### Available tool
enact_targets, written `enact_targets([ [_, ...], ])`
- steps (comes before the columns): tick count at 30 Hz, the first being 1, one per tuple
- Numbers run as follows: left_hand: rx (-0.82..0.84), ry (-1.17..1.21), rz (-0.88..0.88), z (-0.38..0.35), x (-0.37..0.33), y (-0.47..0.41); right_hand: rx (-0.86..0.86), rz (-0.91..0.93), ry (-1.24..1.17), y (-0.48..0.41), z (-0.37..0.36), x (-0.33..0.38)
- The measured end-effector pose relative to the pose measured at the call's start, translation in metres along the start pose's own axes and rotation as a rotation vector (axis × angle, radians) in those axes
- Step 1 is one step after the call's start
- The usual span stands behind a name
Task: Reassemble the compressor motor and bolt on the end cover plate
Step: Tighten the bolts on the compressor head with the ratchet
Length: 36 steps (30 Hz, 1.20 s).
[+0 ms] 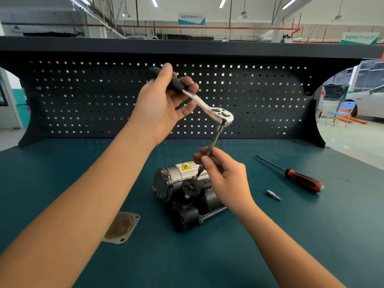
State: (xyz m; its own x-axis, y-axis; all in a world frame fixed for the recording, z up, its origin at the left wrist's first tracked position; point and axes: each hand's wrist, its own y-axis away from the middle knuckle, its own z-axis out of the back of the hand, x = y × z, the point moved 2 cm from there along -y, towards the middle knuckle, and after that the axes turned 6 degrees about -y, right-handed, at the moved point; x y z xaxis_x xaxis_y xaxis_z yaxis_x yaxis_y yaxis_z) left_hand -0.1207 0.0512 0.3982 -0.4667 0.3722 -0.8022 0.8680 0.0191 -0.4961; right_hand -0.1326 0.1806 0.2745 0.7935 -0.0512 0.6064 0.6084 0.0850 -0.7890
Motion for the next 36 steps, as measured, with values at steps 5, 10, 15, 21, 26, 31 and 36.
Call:
enact_targets([
  [5, 0.116, -0.333, -0.346, -0.013, 0.001, 0.036, -0.221, -0.093, -0.011, -0.004, -0.002, -0.006],
  [10, 0.082, -0.284, -0.296, -0.011, 0.007, 0.037, -0.135, -0.146, -0.101, -0.001, 0.002, -0.005],
  [15, 0.035, -0.169, -0.185, 0.005, 0.007, 0.018, 0.059, -0.199, -0.075, 0.007, -0.001, -0.010],
  [21, 0.051, -0.094, -0.156, 0.011, 0.007, 0.019, -0.039, -0.136, -0.042, 0.007, 0.000, -0.011],
  [26, 0.204, -0.389, -0.552, 0.006, 0.009, 0.054, -0.165, -0.137, -0.042, 0.010, -0.004, -0.011],
  [31, 0.065, -0.263, -0.441, 0.020, 0.014, 0.044, -0.089, -0.135, -0.029, 0.010, -0.006, -0.006],
  [36, -0.058, -0.037, -0.188, 0.034, 0.021, 0.010, 0.066, -0.164, -0.047, 0.012, -0.012, -0.006],
])
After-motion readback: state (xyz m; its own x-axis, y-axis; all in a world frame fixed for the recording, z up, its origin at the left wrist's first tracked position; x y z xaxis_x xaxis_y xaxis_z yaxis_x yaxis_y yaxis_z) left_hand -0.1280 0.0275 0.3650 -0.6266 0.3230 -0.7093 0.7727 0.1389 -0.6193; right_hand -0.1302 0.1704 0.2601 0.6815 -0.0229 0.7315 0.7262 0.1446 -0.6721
